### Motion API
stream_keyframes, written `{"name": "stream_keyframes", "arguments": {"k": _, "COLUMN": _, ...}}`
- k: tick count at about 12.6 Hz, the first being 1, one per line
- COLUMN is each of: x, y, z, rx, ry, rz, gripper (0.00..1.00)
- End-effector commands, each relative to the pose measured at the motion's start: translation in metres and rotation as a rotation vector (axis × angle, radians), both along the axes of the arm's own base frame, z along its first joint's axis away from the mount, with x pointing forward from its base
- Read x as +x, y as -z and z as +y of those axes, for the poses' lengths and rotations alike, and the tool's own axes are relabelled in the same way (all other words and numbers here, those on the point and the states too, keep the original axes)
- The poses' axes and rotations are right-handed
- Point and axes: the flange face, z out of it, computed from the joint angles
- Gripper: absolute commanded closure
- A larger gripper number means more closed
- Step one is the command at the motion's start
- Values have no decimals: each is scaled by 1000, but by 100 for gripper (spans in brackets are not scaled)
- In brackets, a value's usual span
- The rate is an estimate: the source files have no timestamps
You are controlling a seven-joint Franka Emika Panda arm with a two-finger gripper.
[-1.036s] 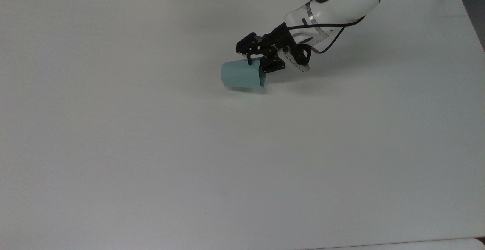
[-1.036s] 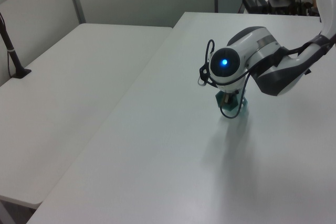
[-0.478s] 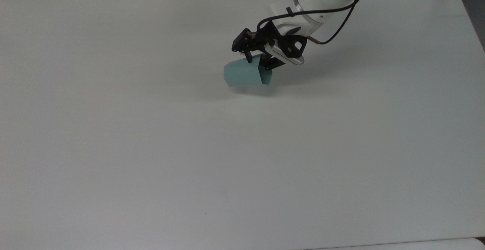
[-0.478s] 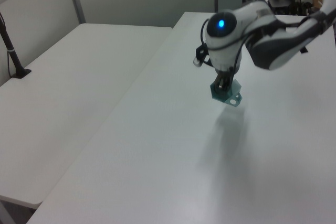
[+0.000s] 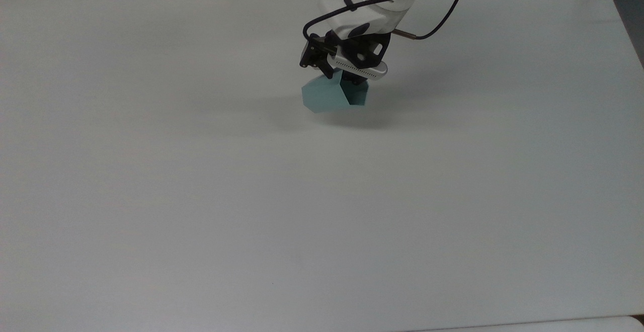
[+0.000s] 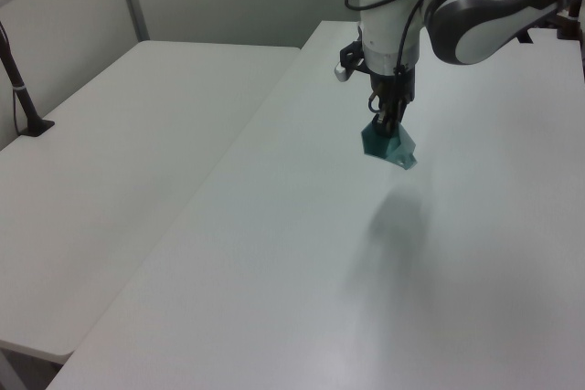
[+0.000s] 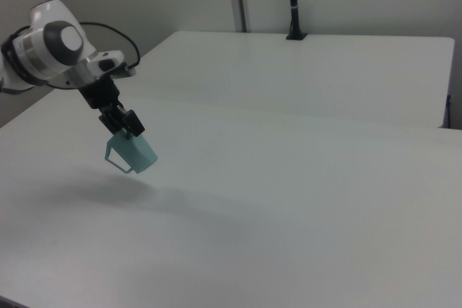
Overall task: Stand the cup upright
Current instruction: 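Rotate the held cup upward so its base rests on the table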
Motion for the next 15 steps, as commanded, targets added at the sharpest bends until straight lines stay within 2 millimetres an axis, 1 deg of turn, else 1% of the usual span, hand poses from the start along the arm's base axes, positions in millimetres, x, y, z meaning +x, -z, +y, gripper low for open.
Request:
{"name": "stream_keyframes", "arguments": {"k": 1, "x": 11, "y": -5, "z": -27, "rx": 141, "ry": -16, "rz": -30, "gripper": 100}}
{"name": "stream_keyframes", "arguments": {"k": 2, "x": 18, "y": -6, "z": -37, "rx": 217, "ry": -11, "rz": -54, "gripper": 100}}
{"name": "stream_keyframes", "arguments": {"k": 3, "x": 19, "y": -3, "z": -46, "rx": 299, "ry": -5, "rz": -70, "gripper": 100}}
{"name": "stream_keyframes", "arguments": {"k": 4, "x": 19, "y": -5, "z": -55, "rx": 333, "ry": -4, "rz": -85, "gripper": 100}}
{"name": "stream_keyframes", "arguments": {"k": 6, "x": 20, "y": -3, "z": -66, "rx": 345, "ry": 19, "rz": -88, "gripper": 100}}
{"name": "stream_keyframes", "arguments": {"k": 8, "x": 18, "y": 14, "z": -70, "rx": 357, "ry": 15, "rz": -103, "gripper": 100}}
{"name": "stream_keyframes", "arguments": {"k": 9, "x": 14, "y": 30, "z": -72, "rx": 360, "ry": 10, "rz": -111, "gripper": 100}}
{"name": "stream_keyframes", "arguments": {"k": 10, "x": 11, "y": 41, "z": -73, "rx": 362, "ry": 4, "rz": -117, "gripper": 100}}
{"name": "stream_keyframes", "arguments": {"k": 11, "x": 9, "y": 56, "z": -80, "rx": 367, "ry": 10, "rz": -131, "gripper": 100}}
{"name": "stream_keyframes", "arguments": {"k": 13, "x": 8, "y": 78, "z": -90, "rx": 388, "ry": 30, "rz": -183, "gripper": 100}}
{"name": "stream_keyframes", "arguments": {"k": 15, "x": 12, "y": 83, "z": -104, "rx": 396, "ry": 61, "rz": -207, "gripper": 100}}
